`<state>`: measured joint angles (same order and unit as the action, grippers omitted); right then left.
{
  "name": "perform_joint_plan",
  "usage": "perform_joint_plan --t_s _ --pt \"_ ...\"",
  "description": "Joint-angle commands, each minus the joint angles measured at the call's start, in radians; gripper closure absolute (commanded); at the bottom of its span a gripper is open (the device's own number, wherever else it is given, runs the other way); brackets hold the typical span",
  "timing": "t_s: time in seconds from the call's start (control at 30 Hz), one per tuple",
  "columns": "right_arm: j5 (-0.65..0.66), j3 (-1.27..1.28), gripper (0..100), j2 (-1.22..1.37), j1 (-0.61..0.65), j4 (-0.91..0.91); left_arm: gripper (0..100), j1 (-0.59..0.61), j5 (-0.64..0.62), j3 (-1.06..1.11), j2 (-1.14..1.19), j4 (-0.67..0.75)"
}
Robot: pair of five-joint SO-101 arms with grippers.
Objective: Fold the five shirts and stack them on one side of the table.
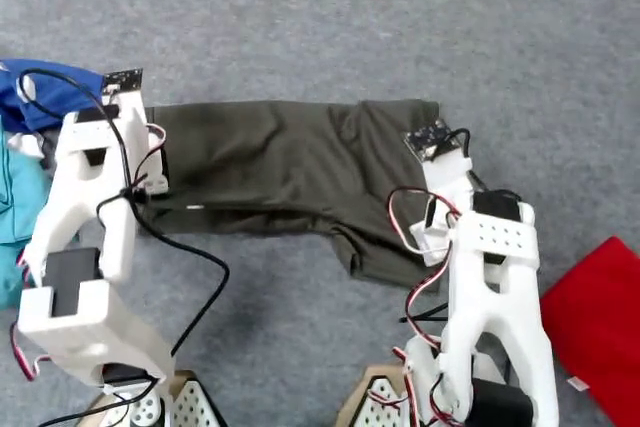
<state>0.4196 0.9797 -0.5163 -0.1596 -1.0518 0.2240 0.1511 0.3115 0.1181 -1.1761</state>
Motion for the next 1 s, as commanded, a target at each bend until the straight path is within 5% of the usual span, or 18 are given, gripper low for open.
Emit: perform_joint_plan --t_s 0.0,0.23,0.5,0.73,0.97 --pt "0.006 0.016 99.4 -0.058 -0.015 -0.011 98 0.009 0.009 0.066 -0.101 0.018" --pt "0.008 0.101 99.4 -0.159 -0.013 0.011 98 0.005 0.003 0.199 -0.125 0.153" --pt "0.015 0.127 98.6 -0.168 -0.015 0.017 98 0.015 0.003 0.215 -0.125 0.147" --pt "0.031 0.045 73.0 -0.219 -0.053 -0.035 83 0.020 0.021 0.199 -0.157 -0.011" --pt "0.044 -0.025 70.2 -0.400 -0.051 -0.160 79 0.057 -0.003 0.160 -0.266 -0.072"
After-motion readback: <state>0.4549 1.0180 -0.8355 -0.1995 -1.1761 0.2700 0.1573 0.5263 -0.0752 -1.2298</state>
